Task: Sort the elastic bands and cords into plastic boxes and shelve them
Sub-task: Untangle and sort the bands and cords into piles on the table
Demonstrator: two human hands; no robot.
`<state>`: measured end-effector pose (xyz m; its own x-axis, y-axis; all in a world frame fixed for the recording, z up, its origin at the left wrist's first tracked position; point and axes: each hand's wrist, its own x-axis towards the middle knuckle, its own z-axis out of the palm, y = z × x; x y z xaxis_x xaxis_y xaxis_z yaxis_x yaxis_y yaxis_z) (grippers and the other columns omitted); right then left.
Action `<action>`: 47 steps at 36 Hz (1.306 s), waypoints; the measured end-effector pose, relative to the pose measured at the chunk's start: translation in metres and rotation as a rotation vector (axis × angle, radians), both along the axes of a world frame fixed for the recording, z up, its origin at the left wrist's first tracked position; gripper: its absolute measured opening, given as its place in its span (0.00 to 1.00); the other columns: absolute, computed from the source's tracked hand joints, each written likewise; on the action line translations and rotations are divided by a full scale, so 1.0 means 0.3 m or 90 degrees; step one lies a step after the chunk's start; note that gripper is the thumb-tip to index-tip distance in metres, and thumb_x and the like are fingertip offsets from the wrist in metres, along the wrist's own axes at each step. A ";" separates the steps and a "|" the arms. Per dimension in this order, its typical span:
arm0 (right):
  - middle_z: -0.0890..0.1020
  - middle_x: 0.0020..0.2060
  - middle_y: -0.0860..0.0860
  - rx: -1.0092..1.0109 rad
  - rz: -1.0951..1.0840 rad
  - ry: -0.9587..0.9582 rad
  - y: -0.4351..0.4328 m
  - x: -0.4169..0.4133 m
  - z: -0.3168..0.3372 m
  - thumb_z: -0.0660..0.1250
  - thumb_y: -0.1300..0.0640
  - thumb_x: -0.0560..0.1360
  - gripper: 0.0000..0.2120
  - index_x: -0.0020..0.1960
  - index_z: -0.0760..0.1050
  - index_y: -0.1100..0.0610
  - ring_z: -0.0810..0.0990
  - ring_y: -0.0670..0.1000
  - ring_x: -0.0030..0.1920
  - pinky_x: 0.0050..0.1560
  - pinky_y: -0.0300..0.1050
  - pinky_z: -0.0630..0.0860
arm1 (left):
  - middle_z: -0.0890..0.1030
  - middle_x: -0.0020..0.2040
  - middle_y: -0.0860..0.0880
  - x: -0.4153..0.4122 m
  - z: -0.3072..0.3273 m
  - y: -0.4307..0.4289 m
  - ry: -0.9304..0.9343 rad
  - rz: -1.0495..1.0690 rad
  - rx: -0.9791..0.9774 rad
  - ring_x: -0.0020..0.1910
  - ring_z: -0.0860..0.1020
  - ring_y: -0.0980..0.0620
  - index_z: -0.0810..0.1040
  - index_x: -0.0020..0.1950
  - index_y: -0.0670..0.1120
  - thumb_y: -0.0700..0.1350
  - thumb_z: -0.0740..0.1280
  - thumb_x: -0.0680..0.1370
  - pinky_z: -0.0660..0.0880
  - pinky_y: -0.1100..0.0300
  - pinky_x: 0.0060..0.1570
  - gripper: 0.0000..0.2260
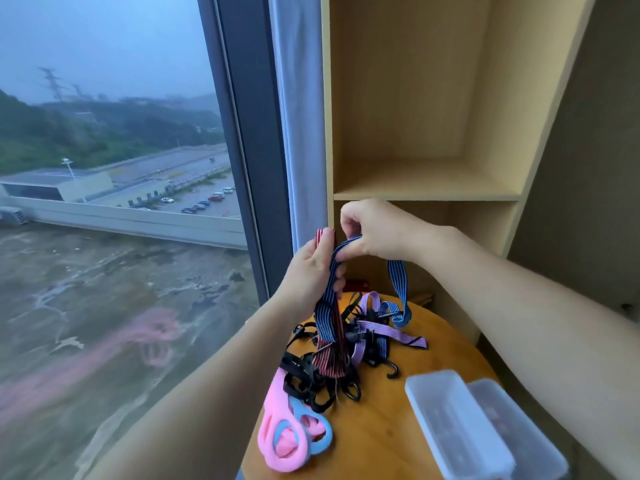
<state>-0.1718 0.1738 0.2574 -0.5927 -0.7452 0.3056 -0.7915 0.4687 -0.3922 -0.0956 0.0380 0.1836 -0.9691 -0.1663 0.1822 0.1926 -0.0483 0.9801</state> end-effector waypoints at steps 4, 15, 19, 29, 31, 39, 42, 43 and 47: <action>0.82 0.37 0.47 -0.048 0.034 -0.103 0.054 -0.022 0.017 0.77 0.56 0.69 0.07 0.40 0.79 0.48 0.79 0.41 0.35 0.38 0.37 0.73 | 0.71 0.30 0.48 0.017 -0.002 -0.032 0.005 0.001 -0.031 0.26 0.69 0.50 0.68 0.43 0.44 0.61 0.57 0.80 0.68 0.59 0.28 0.20; 0.82 0.36 0.36 -0.082 0.059 -0.080 -0.017 0.017 0.022 0.72 0.55 0.74 0.05 0.42 0.84 0.46 0.79 0.36 0.39 0.35 0.25 0.71 | 0.77 0.35 0.47 0.036 -0.020 -0.060 -0.008 -0.110 -0.073 0.29 0.73 0.47 0.72 0.49 0.45 0.63 0.65 0.77 0.73 0.57 0.31 0.20; 0.82 0.33 0.40 -0.040 0.032 -0.080 -0.009 -0.012 0.017 0.74 0.58 0.72 0.07 0.44 0.81 0.47 0.77 0.36 0.32 0.32 0.27 0.70 | 0.73 0.31 0.48 0.051 -0.022 -0.073 0.017 -0.080 -0.094 0.26 0.71 0.48 0.71 0.43 0.45 0.46 0.65 0.79 0.72 0.57 0.29 0.08; 0.82 0.28 0.48 -0.039 -0.166 -0.148 0.182 -0.177 -0.028 0.73 0.53 0.73 0.05 0.39 0.82 0.51 0.78 0.45 0.32 0.38 0.42 0.72 | 0.72 0.28 0.47 0.045 -0.035 -0.240 -0.002 0.186 -0.044 0.24 0.71 0.48 0.69 0.39 0.45 0.41 0.63 0.80 0.71 0.56 0.27 0.10; 0.81 0.28 0.50 -0.087 -0.163 -0.206 0.202 -0.189 -0.029 0.77 0.52 0.69 0.06 0.39 0.83 0.54 0.77 0.47 0.31 0.40 0.44 0.73 | 0.72 0.26 0.47 0.043 -0.030 -0.259 0.002 0.218 -0.046 0.24 0.70 0.48 0.71 0.31 0.51 0.42 0.62 0.79 0.70 0.56 0.27 0.16; 0.73 0.29 0.46 -0.431 0.048 -0.464 0.097 -0.119 0.101 0.76 0.55 0.65 0.13 0.47 0.80 0.58 0.65 0.45 0.26 0.30 0.38 0.67 | 0.77 0.29 0.50 0.022 -0.030 -0.214 -0.043 0.207 -0.032 0.25 0.73 0.51 0.71 0.44 0.44 0.48 0.64 0.81 0.72 0.58 0.27 0.09; 0.70 0.30 0.46 -0.495 0.137 -0.539 0.033 -0.074 0.173 0.72 0.55 0.70 0.13 0.52 0.76 0.59 0.64 0.44 0.27 0.30 0.37 0.67 | 0.76 0.29 0.49 0.022 -0.023 -0.165 -0.037 0.165 -0.044 0.26 0.73 0.50 0.71 0.43 0.43 0.49 0.64 0.81 0.73 0.55 0.31 0.11; 0.69 0.29 0.46 -0.504 0.170 -0.568 0.018 -0.060 0.193 0.71 0.55 0.70 0.13 0.52 0.75 0.58 0.64 0.44 0.27 0.30 0.37 0.66 | 0.76 0.28 0.49 0.024 -0.019 -0.148 -0.033 0.146 -0.050 0.26 0.73 0.49 0.71 0.42 0.43 0.50 0.63 0.81 0.73 0.54 0.32 0.13; 0.67 0.28 0.46 -0.547 0.213 -0.643 -0.047 -0.009 0.250 0.70 0.53 0.71 0.13 0.49 0.69 0.56 0.64 0.44 0.26 0.29 0.35 0.67 | 0.74 0.28 0.47 0.033 0.002 -0.088 0.017 0.094 -0.104 0.27 0.73 0.50 0.75 0.41 0.43 0.54 0.62 0.81 0.72 0.58 0.31 0.17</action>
